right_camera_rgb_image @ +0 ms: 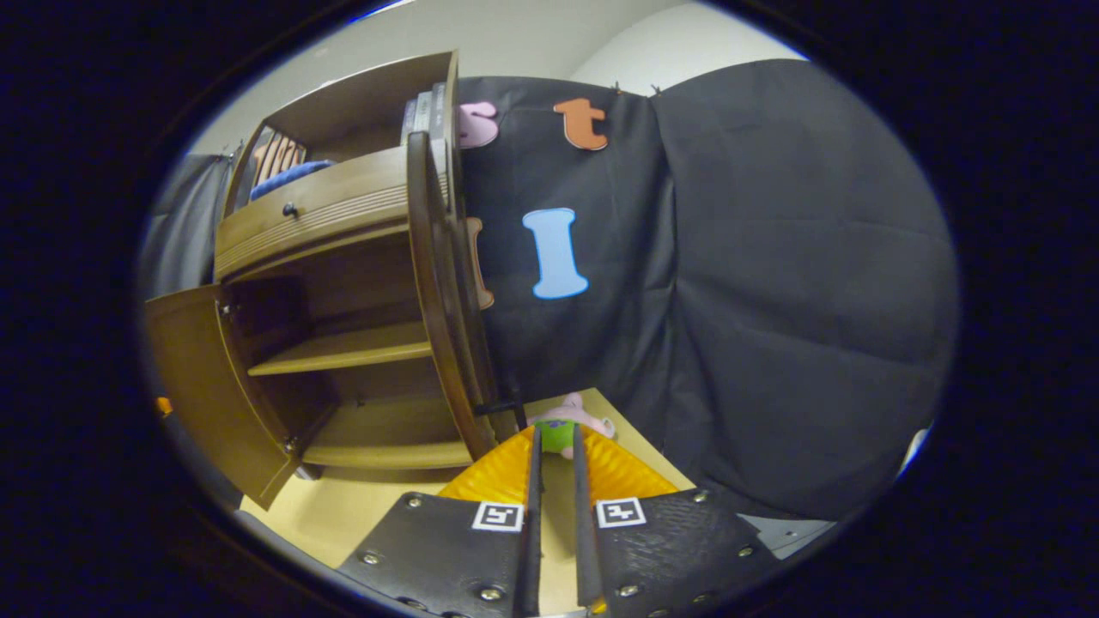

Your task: Open the right door of the double-door shoe cabinet with the right hand, and open the left door with the left hand.

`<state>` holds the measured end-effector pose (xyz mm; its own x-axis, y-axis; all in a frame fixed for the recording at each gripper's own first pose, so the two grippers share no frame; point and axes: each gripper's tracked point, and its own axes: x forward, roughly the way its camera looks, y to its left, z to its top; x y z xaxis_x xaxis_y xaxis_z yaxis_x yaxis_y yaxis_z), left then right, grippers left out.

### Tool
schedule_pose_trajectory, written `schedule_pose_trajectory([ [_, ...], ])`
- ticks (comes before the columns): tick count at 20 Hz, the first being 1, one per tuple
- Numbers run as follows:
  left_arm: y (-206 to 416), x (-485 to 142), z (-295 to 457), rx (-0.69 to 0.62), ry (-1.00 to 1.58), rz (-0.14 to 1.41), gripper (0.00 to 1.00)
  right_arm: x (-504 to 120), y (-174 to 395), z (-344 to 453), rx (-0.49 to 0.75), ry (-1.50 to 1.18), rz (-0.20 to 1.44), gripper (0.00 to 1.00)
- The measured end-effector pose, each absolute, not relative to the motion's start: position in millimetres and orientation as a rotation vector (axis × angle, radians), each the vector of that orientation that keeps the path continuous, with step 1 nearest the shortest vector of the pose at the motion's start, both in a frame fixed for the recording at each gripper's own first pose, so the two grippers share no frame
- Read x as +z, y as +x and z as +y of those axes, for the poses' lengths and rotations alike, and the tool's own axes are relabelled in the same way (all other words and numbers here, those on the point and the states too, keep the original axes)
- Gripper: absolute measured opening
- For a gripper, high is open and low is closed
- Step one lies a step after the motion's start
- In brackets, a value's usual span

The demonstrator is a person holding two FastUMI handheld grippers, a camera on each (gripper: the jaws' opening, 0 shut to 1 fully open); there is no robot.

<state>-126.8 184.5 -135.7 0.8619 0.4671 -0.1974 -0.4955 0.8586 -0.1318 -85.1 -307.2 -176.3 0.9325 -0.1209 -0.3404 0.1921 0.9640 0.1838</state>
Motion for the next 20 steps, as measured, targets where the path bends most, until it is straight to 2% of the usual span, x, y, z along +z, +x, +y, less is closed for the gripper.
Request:
schedule_pose_trajectory([
  [3,-131,-104,163,0.533,-0.112,0.124,0.01,-166,-85,-312,-0.141,0.226,0.308,0.17],
  [8,-131,-31,85,0.470,-0.031,0.020,0.00,-124,-92,-298,-0.039,0.169,0.243,0.17],
  [16,-100,27,-93,0.195,-0.030,-0.065,0.01,-28,-93,-190,0.305,0.130,0.111,0.17],
  [19,-95,32,-140,0.118,-0.043,-0.078,0.01,-21,-91,-170,0.368,0.134,0.115,0.18],
  [20,-95,35,-152,0.099,-0.031,-0.091,0.05,-19,-87,-171,0.364,0.130,0.108,0.19],
])
